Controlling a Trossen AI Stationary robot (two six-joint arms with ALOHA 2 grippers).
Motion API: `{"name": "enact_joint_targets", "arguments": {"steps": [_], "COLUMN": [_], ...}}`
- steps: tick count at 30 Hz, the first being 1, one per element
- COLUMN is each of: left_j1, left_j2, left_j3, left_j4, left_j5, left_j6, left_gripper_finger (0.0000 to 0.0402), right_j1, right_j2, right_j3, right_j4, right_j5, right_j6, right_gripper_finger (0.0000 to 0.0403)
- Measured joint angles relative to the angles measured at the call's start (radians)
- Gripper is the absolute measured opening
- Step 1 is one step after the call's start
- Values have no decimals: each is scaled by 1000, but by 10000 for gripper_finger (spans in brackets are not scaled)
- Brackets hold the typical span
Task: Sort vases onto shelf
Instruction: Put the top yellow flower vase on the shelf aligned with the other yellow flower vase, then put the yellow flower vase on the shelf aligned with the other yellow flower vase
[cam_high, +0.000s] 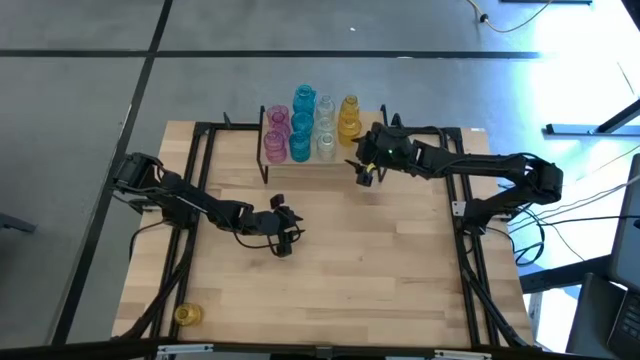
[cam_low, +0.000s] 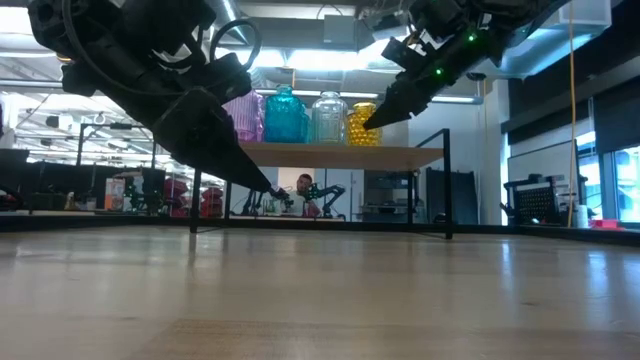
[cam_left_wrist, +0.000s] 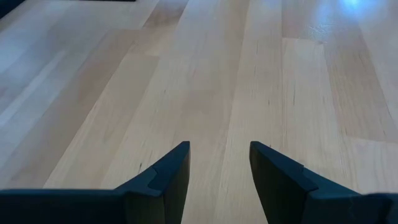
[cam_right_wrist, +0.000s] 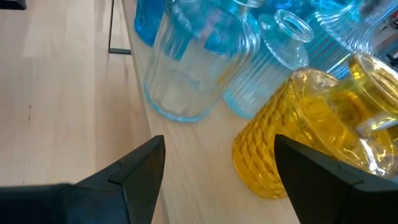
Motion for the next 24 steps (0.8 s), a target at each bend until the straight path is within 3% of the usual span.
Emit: {"name": "enact_joint_targets", "arguments": {"steps": [6, 14, 18, 24], "left_j1": [0, -4, -28, -84], "left_j2": [0, -3, -28, -38], "left_j3": [0, 29, 149, 442], "left_j4": [0, -44, -265, -842], "left_j5": [0, 32, 70, 139], "left_j6": [11, 35, 35, -31], "left_gripper_finger": [160, 160, 160, 160], "right_j1": [38, 277, 408, 530], "right_j2": [-13, -124, -127, -126], "right_j3": [-1, -1, -57, -224], "right_j4": [-42, -178, -142, 62], "right_j5": [-2, -10, -9, 7], "right_j6": [5, 88, 88, 96], "right_gripper_finger": [285, 285, 285, 285]}}
